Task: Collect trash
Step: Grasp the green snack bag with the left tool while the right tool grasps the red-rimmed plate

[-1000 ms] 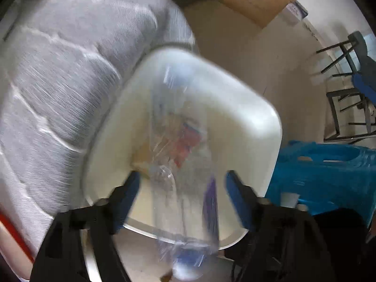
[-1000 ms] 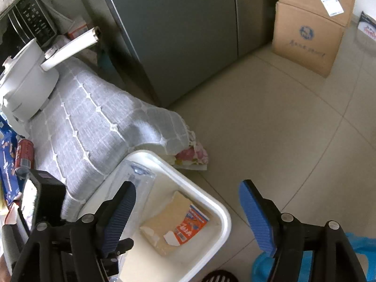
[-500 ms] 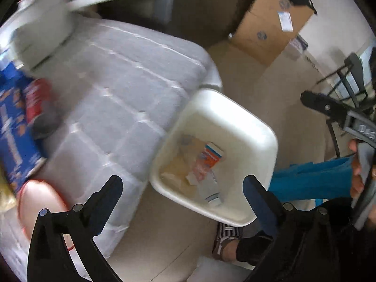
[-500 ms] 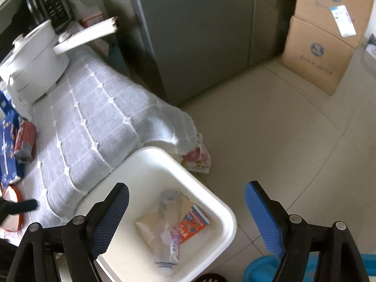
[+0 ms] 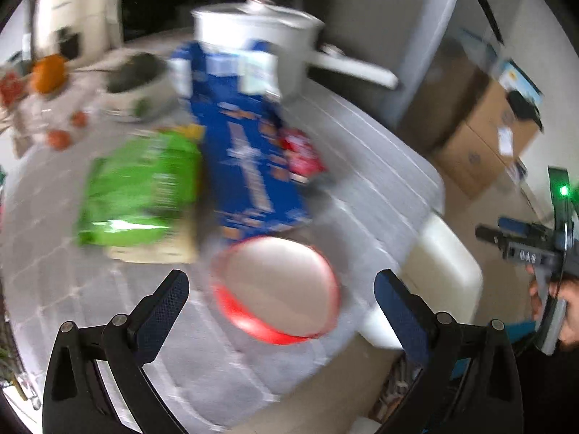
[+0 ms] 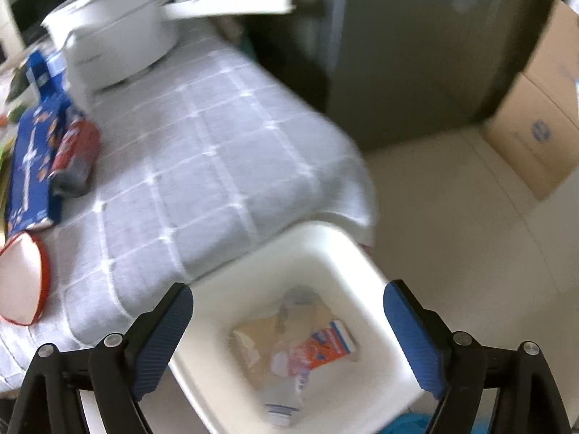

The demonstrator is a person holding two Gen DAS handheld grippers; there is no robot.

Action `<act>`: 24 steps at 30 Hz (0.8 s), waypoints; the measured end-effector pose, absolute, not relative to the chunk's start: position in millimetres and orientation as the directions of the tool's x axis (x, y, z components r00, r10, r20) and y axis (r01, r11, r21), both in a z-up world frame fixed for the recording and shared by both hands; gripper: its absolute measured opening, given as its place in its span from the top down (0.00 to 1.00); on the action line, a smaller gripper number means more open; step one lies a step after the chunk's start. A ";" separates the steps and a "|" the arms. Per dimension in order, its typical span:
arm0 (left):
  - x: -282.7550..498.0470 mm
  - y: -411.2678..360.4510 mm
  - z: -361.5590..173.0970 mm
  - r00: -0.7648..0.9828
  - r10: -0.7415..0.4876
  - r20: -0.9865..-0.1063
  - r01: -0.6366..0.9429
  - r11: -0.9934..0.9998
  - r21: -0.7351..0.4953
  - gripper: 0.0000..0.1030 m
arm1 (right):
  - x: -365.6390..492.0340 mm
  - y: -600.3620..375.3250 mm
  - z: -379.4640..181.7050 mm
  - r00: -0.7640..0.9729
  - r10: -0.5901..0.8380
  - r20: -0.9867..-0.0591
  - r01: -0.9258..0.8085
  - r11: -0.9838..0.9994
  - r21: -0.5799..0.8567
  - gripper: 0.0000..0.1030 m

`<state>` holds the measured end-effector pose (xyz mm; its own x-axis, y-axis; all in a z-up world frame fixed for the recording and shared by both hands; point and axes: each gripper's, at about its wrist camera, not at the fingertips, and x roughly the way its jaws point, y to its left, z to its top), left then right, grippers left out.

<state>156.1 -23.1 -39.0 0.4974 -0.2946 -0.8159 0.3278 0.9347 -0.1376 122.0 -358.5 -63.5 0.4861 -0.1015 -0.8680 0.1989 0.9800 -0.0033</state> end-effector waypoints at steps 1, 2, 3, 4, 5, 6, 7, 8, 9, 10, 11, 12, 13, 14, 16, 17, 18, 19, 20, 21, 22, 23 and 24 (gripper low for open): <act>157.4 -12.2 -37.8 0.523 -0.285 -0.803 0.312 0.941 -0.130 0.00 | 127.4 -346.1 -65.4 0.482 -0.095 -0.871 0.174 0.985 -0.011 0.13; 157.5 -0.1 -37.6 0.557 -0.273 -0.784 0.294 0.948 -0.121 0.00 | 130.9 -337.4 -66.4 0.480 -0.089 -0.873 0.157 0.988 -0.015 0.13; 157.8 10.4 -37.9 0.588 -0.262 -0.765 0.279 0.954 -0.112 0.00 | 135.7 -324.5 -68.0 0.477 -0.079 -0.875 0.128 0.992 -0.020 0.13; 158.7 19.1 -40.9 0.618 -0.254 -0.744 0.265 0.958 -0.107 0.00 | 140.0 -311.5 -69.9 0.475 -0.068 -0.877 0.099 0.995 -0.024 0.13; 161.3 24.9 -42.0 0.627 -0.255 -0.736 0.262 0.959 -0.109 0.00 | 143.2 -302.2 -71.3 0.473 -0.061 -0.879 0.080 0.996 -0.026 0.13; 165.1 31.5 -43.8 0.633 -0.252 -0.732 0.256 0.960 -0.110 0.00 | 147.7 -289.6 -73.6 0.469 -0.051 -0.882 0.053 0.998 -0.030 0.13; 169.3 39.3 -49.2 0.634 -0.245 -0.734 0.252 0.962 -0.104 0.00 | 151.9 -277.6 -76.3 0.464 -0.043 -0.885 0.028 0.999 -0.034 0.13; 174.6 43.4 -53.3 0.627 -0.235 -0.743 0.252 0.963 -0.092 0.00 | 155.1 -269.5 -79.4 0.461 -0.039 -0.887 0.012 0.999 -0.037 0.13; 179.3 44.9 -56.3 0.620 -0.223 -0.752 0.252 0.965 -0.078 0.00 | 159.2 -259.1 -83.3 0.455 -0.031 -0.890 -0.009 0.999 -0.040 0.13; 184.1 47.5 -61.9 0.615 -0.215 -0.759 0.263 0.963 -0.059 0.00 | 163.3 -248.8 -87.2 0.447 -0.023 -0.894 -0.030 0.999 -0.040 0.13; 185.5 49.4 -64.9 0.618 -0.206 -0.759 0.267 0.963 -0.044 0.00 | 165.7 -242.7 -89.8 0.443 -0.017 -0.897 -0.043 0.998 -0.040 0.13; 188.5 51.1 -69.5 0.633 -0.181 -0.753 0.266 0.964 -0.008 0.00 | 169.1 -234.0 -93.2 0.437 -0.006 -0.899 -0.061 0.998 -0.036 0.13; 187.2 52.3 -71.9 0.652 -0.170 -0.739 0.265 0.964 0.011 0.00 | 172.1 -226.0 -96.3 0.434 0.009 -0.901 -0.079 0.997 -0.028 0.13; 188.9 54.0 -75.5 0.663 -0.147 -0.734 0.256 0.966 0.037 0.00 | 173.1 -220.6 -97.8 0.433 0.020 -0.901 -0.090 0.996 -0.021 0.13; 189.6 56.8 -78.2 0.694 -0.128 -0.708 0.242 0.968 0.063 0.00 | 177.0 -207.1 -102.9 0.427 0.054 -0.903 -0.125 0.992 0.000 0.13; 190.1 57.7 -78.5 0.713 -0.125 -0.689 0.244 0.967 0.077 0.00 | 177.9 -201.4 -104.7 0.425 0.063 -0.903 -0.135 0.991 0.006 0.13; 191.8 57.6 -79.1 0.718 -0.127 -0.685 0.253 0.964 0.087 0.00 | 179.8 -195.7 -107.7 0.420 0.080 -0.904 -0.150 0.989 0.018 0.13; 195.2 56.6 -81.2 0.713 -0.128 -0.689 0.269 0.958 0.100 0.00 | 181.8 -191.0 -110.7 0.414 0.097 -0.905 -0.163 0.986 0.032 0.13; 199.0 55.8 -83.4 0.708 -0.125 -0.695 0.279 0.953 0.113 0.00 | 182.9 -187.4 -112.0 0.409 0.108 -0.906 -0.170 0.985 0.041 0.13; 203.2 54.7 -86.3 0.700 -0.124 -0.703 0.296 0.947 0.127 0.01 | 184.9 -183.7 -114.5 0.400 0.131 -0.907 -0.192 0.980 0.057 0.13; 207.2 52.9 -89.6 0.693 -0.125 -0.710 0.317 0.937 0.145 0.04 | 187.6 -180.1 -117.6 0.395 0.144 -0.908 -0.197 0.978 0.069 0.13; 209.3 51.5 -91.2 0.690 -0.125 -0.712 0.330 0.931 0.156 0.05 | 189.3 -177.1 -119.5 0.393 0.150 -0.907 -0.201 0.977 0.074 0.13; 212.2 48.9 -93.2 0.688 -0.126 -0.715 0.350 0.921 0.174 0.08 | 191.6 -173.6 -121.6 0.392 0.157 -0.906 -0.206 0.975 0.080 0.13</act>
